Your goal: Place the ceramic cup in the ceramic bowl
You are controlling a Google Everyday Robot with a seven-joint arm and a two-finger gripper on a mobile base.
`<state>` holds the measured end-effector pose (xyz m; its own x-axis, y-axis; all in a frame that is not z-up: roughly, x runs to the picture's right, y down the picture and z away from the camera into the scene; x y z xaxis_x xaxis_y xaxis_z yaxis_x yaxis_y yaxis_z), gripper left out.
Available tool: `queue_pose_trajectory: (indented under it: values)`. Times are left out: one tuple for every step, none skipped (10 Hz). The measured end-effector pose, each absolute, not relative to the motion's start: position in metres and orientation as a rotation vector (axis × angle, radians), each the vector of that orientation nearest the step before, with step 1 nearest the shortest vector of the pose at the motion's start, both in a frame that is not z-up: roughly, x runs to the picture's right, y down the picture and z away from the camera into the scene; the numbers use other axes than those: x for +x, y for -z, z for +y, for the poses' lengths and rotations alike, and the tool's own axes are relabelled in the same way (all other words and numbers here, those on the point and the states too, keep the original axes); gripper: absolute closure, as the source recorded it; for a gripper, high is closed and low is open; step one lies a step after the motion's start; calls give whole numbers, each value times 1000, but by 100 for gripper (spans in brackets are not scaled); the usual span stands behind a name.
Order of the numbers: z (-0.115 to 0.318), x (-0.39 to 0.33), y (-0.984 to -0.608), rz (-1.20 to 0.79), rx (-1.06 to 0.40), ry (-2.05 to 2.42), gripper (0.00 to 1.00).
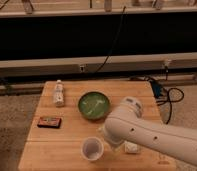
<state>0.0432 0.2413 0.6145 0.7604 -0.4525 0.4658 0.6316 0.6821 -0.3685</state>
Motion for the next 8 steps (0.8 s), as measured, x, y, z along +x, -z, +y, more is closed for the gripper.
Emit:
queue_pose_trajectory:
  values:
    - [250,44,-608,-361,-552,640,20]
    - [264,45,-601,-374,-569,660,20]
    - [275,45,-599,-382,-578,671,20]
    - [283,46,-600,-390,-583,677,20]
    - [293,47,-604,-403,-583,682,20]
    - [301,45,-609,-412,-579,683,20]
    - [307,44,-613,-419,-572,679,20]
    - [313,39,-618,-425,-561,674,20]
